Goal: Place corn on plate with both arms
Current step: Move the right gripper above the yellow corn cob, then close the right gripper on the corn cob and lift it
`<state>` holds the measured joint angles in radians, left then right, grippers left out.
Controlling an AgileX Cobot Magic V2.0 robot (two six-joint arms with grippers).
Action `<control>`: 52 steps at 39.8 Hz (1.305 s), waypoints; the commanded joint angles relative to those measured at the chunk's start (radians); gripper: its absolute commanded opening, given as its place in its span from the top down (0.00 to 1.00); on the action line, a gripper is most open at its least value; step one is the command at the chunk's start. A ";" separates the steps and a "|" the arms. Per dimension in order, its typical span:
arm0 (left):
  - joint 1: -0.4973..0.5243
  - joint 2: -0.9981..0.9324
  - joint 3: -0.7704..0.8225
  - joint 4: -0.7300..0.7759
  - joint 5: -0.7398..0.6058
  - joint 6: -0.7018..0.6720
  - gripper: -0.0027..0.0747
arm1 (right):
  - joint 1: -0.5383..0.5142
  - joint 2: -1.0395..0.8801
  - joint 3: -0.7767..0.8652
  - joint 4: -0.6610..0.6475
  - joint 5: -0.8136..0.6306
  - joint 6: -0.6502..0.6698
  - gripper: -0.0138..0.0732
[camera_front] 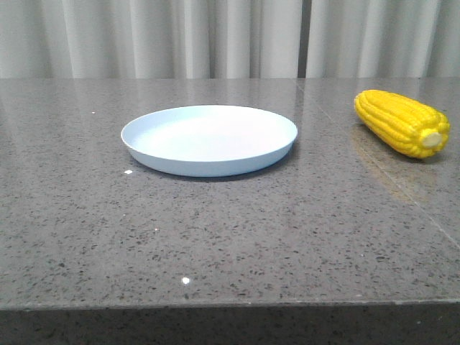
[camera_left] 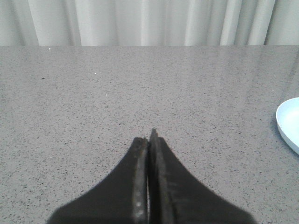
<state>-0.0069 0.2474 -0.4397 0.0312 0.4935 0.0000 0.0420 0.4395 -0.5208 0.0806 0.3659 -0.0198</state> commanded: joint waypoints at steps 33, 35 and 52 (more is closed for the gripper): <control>-0.002 0.008 -0.027 0.001 -0.081 0.000 0.99 | -0.001 0.258 -0.192 0.058 0.096 -0.003 0.09; -0.002 0.008 -0.027 0.001 -0.081 0.000 0.99 | -0.001 0.332 -0.245 0.058 0.136 -0.003 0.09; -0.002 0.008 -0.027 0.001 -0.081 0.000 0.99 | 0.103 0.896 -0.598 0.083 0.277 -0.002 0.09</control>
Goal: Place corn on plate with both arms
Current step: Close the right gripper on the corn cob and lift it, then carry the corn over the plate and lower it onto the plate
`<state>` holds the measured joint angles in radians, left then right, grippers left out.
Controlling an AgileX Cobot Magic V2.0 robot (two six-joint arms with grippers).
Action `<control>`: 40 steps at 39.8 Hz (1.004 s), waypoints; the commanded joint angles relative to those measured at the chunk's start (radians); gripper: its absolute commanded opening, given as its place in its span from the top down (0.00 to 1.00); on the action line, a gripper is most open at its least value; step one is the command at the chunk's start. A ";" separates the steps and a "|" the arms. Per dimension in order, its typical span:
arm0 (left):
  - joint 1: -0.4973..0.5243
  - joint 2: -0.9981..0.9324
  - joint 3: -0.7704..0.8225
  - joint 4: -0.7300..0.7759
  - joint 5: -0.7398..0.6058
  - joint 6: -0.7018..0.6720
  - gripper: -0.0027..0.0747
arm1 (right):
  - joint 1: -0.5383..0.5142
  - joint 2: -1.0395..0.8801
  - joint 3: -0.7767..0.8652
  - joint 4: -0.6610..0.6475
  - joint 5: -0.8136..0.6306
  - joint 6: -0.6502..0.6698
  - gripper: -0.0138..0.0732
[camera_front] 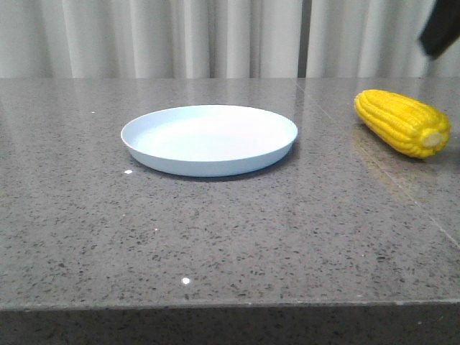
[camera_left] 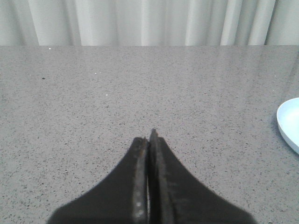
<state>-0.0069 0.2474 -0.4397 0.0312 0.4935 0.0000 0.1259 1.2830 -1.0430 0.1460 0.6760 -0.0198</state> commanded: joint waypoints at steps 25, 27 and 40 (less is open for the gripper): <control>-0.002 0.008 -0.027 0.001 -0.081 0.000 0.99 | 0.026 0.298 -0.238 0.079 0.052 -0.002 0.65; -0.002 0.008 -0.027 0.001 -0.081 0.000 0.99 | 0.027 0.289 -0.247 0.079 0.058 -0.002 0.68; -0.002 0.008 -0.027 0.001 -0.081 0.000 0.99 | 0.186 0.265 -0.465 0.073 0.197 0.066 0.68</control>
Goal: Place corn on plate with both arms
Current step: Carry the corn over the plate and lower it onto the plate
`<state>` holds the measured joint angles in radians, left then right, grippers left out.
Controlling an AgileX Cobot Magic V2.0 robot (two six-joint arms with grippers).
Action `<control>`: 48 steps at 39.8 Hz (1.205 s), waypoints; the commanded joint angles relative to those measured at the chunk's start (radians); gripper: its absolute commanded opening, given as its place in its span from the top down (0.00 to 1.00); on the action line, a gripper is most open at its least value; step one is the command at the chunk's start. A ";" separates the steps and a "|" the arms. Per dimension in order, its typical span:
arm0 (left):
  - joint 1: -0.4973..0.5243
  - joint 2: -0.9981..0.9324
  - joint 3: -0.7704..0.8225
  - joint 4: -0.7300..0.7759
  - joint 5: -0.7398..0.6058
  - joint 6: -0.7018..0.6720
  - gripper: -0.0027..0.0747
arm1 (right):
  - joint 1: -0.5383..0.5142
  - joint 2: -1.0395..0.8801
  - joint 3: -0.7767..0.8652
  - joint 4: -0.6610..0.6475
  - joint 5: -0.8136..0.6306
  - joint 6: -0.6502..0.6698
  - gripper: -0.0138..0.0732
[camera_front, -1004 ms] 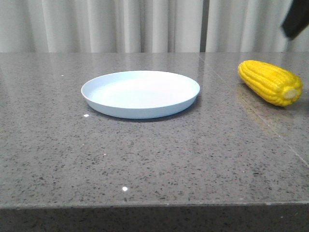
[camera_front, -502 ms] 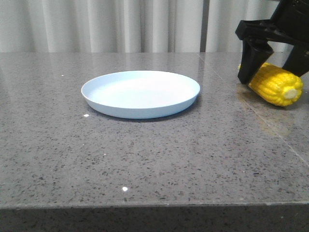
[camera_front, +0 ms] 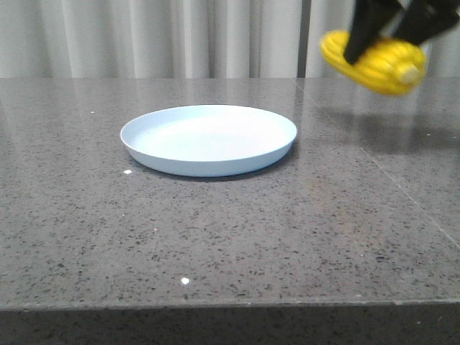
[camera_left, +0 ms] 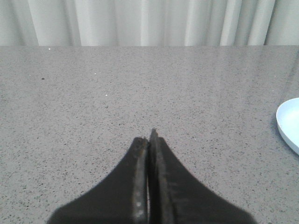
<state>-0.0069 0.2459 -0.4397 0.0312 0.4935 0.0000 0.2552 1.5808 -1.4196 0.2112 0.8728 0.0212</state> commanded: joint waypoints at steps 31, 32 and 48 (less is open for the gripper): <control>-0.002 0.010 -0.027 0.001 -0.081 0.000 0.99 | 0.357 0.247 -0.243 -0.160 -0.027 0.499 0.68; -0.002 0.010 -0.027 0.001 -0.081 0.000 0.99 | 0.357 0.248 -0.243 -0.151 -0.027 0.500 0.67; -0.002 0.010 -0.027 0.000 -0.081 0.000 0.99 | 0.357 0.248 -0.243 -0.108 -0.011 0.500 0.28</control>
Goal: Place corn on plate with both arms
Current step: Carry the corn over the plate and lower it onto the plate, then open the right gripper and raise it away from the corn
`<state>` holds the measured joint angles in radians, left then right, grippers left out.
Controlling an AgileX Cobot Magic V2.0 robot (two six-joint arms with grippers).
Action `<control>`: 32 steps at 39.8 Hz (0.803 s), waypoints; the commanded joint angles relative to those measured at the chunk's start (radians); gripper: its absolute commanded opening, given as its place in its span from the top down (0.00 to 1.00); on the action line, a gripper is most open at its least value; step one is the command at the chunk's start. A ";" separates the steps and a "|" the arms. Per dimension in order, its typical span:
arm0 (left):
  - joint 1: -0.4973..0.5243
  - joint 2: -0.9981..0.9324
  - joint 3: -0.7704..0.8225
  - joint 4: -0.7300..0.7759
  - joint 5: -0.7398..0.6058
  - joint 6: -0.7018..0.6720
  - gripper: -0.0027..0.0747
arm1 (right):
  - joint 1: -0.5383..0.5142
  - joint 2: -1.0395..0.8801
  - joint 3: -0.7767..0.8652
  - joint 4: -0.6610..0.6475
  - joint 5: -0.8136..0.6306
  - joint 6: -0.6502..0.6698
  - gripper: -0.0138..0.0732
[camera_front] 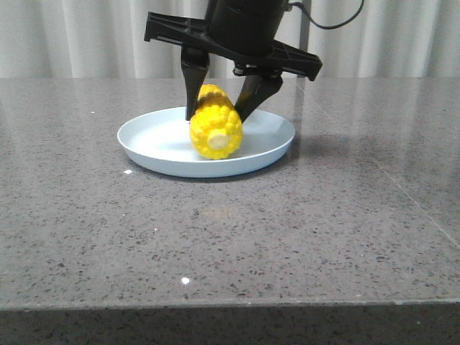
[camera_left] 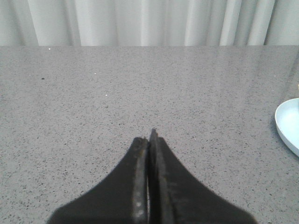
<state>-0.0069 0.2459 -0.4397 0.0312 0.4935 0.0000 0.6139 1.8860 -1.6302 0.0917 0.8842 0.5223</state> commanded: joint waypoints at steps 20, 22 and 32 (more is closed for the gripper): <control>-0.002 0.010 -0.027 0.000 -0.081 0.000 0.99 | -0.221 -0.263 -0.070 0.082 0.110 -0.248 0.32; -0.002 0.010 -0.027 0.000 -0.081 0.000 0.99 | -0.260 -0.281 -0.062 0.096 0.133 -0.281 0.39; -0.002 0.010 -0.027 0.000 -0.081 0.000 0.99 | -0.433 -0.421 0.117 0.099 0.107 -0.317 0.93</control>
<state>-0.0069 0.2459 -0.4397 0.0312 0.4935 0.0000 0.2287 1.5587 -1.5535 0.1789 1.0439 0.2292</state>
